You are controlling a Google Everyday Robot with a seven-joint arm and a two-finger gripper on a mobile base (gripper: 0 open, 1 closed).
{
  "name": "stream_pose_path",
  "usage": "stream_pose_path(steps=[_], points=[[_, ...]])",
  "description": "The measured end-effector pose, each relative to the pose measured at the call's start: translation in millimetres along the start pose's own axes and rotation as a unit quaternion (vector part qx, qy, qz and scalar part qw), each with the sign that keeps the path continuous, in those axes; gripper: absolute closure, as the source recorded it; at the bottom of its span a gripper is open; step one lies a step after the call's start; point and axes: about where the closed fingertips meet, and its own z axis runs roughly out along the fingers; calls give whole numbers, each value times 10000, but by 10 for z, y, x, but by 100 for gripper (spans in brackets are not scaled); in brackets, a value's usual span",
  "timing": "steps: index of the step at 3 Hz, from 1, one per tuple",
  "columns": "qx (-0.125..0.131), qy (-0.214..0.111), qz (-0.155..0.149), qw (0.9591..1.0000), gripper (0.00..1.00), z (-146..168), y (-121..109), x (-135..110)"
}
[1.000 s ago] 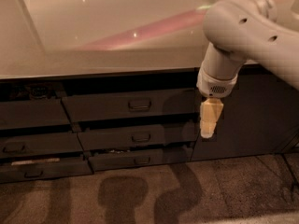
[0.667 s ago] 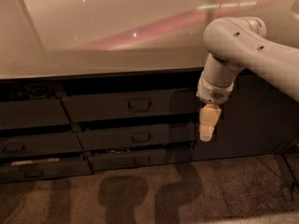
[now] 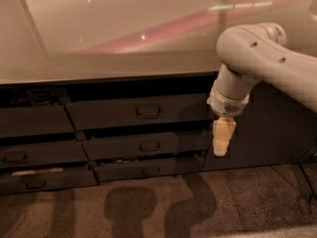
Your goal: Open top drawer
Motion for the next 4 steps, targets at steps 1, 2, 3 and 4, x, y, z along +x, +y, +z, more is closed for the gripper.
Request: stream_pose_path(steps=[1, 2, 3, 4], points=[[542, -61, -523, 9971, 0, 11, 323, 22], [1131, -246, -768, 9903, 0, 87, 498, 41], [1124, -244, -768, 9904, 0, 86, 499, 41], [1047, -201, -746, 9915, 0, 96, 455, 54]])
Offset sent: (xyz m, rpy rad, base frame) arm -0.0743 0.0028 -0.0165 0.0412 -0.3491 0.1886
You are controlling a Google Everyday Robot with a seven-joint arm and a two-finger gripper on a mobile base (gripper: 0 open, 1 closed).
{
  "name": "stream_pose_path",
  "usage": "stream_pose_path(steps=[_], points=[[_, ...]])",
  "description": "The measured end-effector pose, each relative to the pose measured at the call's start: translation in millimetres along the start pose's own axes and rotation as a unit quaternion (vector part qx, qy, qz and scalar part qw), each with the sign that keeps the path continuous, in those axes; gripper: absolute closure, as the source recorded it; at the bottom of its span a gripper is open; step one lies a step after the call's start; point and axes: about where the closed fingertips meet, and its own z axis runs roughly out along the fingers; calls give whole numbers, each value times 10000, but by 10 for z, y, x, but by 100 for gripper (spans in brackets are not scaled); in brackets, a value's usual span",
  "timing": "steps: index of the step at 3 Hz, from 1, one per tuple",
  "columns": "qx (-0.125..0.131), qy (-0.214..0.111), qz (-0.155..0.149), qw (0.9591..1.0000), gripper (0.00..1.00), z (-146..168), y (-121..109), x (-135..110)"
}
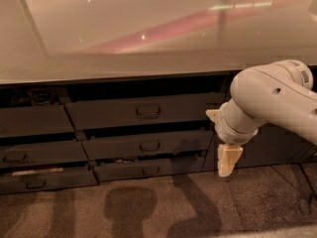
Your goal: Open top drawer
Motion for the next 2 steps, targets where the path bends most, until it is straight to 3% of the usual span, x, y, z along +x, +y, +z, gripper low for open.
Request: stream_pose_path(steps=[2], points=[[-429, 337, 538, 9971, 0, 229, -552, 342]])
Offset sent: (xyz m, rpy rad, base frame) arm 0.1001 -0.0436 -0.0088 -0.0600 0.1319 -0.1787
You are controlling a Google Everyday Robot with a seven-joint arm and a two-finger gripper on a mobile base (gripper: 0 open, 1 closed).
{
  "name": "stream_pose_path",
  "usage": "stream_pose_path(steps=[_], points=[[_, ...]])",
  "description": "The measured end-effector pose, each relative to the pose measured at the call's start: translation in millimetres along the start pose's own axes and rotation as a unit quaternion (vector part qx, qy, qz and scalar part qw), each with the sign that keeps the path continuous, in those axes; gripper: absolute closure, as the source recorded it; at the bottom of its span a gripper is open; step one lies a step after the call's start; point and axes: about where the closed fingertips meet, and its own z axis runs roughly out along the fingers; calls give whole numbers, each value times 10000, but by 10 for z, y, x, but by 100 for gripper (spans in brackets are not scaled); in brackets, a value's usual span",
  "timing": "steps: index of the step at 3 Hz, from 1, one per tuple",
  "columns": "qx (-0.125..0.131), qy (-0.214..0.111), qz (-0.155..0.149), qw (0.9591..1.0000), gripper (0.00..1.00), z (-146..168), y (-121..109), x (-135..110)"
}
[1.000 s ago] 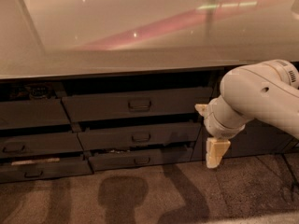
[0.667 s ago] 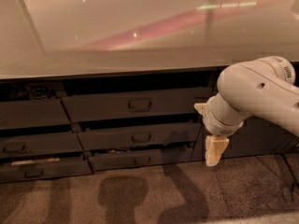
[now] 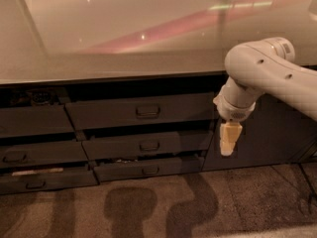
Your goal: Open top drawer
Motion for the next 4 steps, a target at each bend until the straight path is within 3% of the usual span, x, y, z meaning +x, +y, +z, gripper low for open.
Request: stream_pose_path(steps=[1, 2, 3, 4], points=[[-178, 86, 56, 9998, 0, 107, -180, 25], [-177, 86, 55, 9998, 0, 107, -179, 25], [136, 157, -129, 9997, 0, 175, -100, 55], [650, 302, -504, 9961, 0, 326, 97, 136]])
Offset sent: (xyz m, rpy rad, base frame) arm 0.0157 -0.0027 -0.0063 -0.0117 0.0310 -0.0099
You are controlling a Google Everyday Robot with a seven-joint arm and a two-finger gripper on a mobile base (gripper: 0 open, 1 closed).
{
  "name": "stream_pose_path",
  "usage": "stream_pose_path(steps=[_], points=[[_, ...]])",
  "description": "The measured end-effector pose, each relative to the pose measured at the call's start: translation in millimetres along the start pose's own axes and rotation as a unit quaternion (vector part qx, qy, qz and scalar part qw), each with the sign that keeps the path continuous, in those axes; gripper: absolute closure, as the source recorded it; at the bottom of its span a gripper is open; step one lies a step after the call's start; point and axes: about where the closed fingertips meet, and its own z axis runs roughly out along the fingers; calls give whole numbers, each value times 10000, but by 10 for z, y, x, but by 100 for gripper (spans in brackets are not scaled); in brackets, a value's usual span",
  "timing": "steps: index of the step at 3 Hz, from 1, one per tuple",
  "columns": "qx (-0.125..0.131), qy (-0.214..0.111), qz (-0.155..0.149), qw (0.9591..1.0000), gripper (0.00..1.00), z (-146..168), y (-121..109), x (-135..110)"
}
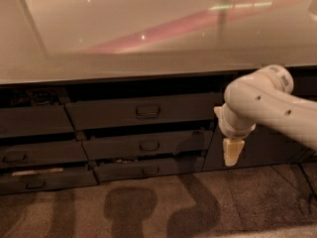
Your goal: Open top drawer
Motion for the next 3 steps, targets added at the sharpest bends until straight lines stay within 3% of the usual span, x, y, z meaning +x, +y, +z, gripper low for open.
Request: stream_pose_path(steps=[1, 2, 3], points=[[377, 37, -184, 9991, 0, 110, 87, 2], [377, 37, -184, 9991, 0, 110, 87, 2], [337, 233, 38, 9992, 0, 105, -212, 116]])
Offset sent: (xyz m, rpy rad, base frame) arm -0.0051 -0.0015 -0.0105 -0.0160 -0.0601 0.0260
